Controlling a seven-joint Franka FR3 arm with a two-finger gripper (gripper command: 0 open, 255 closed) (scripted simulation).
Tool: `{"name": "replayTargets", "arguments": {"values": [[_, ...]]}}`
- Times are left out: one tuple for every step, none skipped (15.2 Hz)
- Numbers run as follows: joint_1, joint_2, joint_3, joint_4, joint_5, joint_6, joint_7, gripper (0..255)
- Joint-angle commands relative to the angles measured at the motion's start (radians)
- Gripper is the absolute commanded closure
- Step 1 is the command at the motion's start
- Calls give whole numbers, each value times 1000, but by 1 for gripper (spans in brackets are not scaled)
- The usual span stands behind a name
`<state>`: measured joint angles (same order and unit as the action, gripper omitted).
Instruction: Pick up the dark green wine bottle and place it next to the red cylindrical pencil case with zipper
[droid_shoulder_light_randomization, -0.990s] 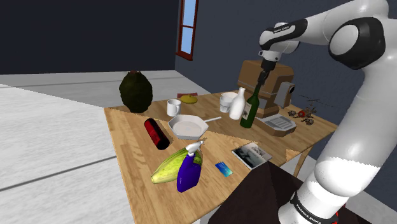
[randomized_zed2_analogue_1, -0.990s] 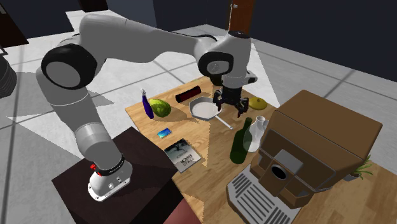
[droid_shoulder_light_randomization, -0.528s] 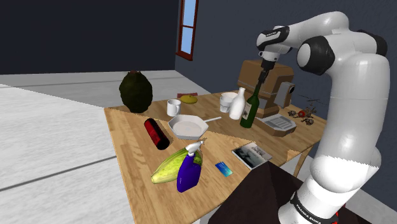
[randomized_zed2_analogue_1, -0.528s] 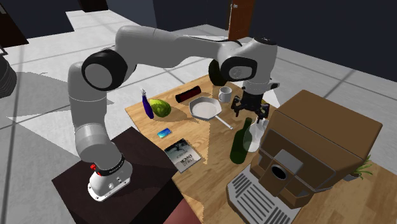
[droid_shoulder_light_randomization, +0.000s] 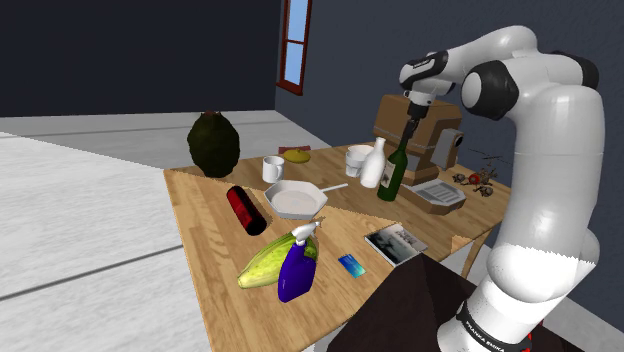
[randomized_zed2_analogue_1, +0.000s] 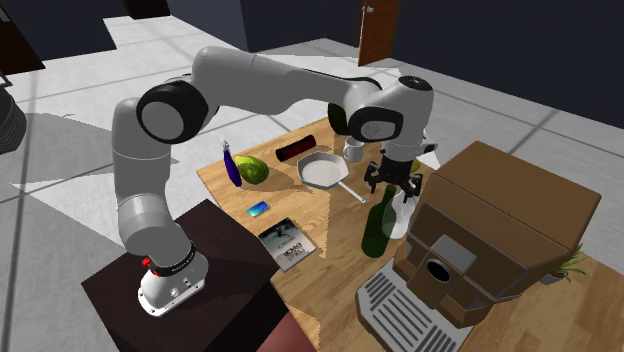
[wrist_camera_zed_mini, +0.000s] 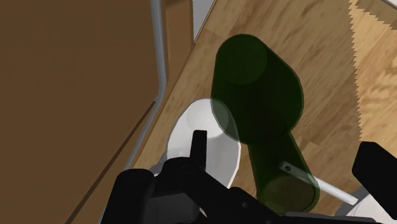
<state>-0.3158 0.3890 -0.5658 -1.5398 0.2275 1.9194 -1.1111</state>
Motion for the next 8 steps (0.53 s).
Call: {"name": "replayTargets", "arguments": {"values": [[0, 2, 1, -3, 1, 6, 0, 0], [0, 2, 1, -3, 1, 6, 0, 0], [0, 2, 1, -3, 1, 6, 0, 0], [0, 2, 1, -3, 1, 6, 0, 0], [0, 2, 1, -3, 1, 6, 0, 0], [0, 2, 1, -3, 1, 5, 0, 0], [0, 2, 1, -3, 1, 5, 0, 255], [0, 2, 1, -3, 1, 5, 0, 255]]}}
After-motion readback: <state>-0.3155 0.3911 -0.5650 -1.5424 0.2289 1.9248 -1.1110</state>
